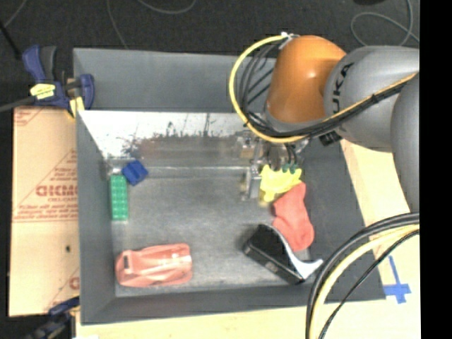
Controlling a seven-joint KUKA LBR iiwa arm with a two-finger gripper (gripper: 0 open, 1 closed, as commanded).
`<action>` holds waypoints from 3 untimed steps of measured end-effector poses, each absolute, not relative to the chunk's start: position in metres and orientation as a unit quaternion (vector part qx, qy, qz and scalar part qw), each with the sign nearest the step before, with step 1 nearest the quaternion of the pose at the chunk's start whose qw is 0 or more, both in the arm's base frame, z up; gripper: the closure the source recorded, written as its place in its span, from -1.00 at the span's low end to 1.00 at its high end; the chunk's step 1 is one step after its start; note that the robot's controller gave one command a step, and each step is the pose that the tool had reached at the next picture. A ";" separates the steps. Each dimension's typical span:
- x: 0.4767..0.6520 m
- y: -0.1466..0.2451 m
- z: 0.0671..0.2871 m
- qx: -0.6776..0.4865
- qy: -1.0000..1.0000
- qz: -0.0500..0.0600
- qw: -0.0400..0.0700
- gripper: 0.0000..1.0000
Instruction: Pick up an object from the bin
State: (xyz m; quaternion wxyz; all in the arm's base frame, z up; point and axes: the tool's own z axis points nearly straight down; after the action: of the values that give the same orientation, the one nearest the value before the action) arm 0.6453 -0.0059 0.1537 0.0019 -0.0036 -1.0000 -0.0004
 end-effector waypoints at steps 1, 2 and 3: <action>0.647 -0.006 0.159 -0.004 -1.000 0.000 -0.002 -1.00; 0.650 -0.036 0.124 0.085 -0.996 0.000 -0.006 -1.00; 0.645 -0.075 0.102 0.111 -0.994 0.000 -0.001 -1.00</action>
Offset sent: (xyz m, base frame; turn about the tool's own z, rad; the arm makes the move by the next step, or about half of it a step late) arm 0.0016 -0.0728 -0.0837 -0.3576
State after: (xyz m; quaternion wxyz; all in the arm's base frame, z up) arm 0.6451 -0.0753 0.1023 -0.0005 0.1106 -0.9939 -0.0005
